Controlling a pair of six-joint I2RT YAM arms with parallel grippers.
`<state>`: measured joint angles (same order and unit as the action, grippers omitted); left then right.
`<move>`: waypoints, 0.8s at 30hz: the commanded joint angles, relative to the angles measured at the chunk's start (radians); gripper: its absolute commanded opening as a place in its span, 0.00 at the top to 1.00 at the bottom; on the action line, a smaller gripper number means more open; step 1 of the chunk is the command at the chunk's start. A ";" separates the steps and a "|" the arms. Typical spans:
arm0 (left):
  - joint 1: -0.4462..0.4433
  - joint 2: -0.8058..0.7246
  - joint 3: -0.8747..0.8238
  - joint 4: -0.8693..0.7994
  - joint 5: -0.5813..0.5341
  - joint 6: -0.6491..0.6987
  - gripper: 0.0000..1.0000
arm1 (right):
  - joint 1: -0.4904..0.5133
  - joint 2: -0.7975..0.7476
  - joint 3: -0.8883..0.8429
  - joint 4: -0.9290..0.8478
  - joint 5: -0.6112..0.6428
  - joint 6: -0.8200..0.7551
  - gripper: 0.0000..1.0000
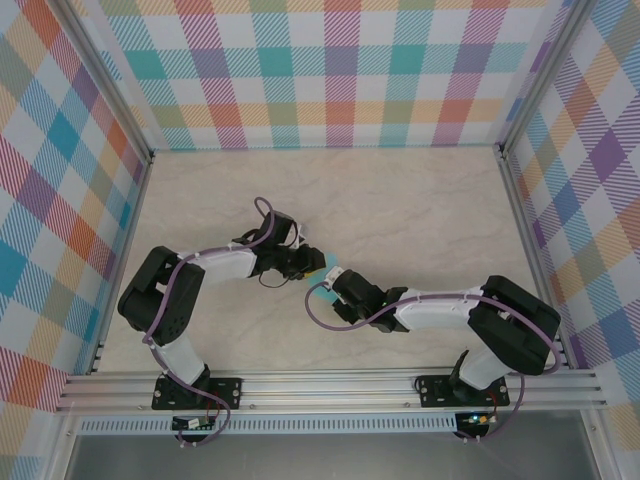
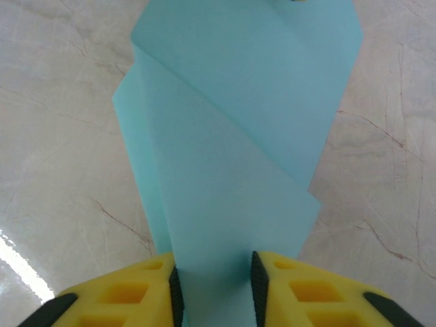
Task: Fold a paper plane with a square sheet of paper (fold left side to right side)
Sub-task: Fourth fold the wing at the center of the table.
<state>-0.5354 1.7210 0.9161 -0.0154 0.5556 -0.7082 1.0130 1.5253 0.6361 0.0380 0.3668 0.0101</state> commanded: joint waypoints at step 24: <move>0.144 -0.303 -0.120 -0.172 0.025 0.110 0.36 | -0.117 0.016 -0.008 0.019 -0.294 0.117 0.85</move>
<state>-0.3985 1.4109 0.8425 -0.1818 0.5392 -0.6121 0.9287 1.5604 0.6361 0.0463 0.1921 0.0902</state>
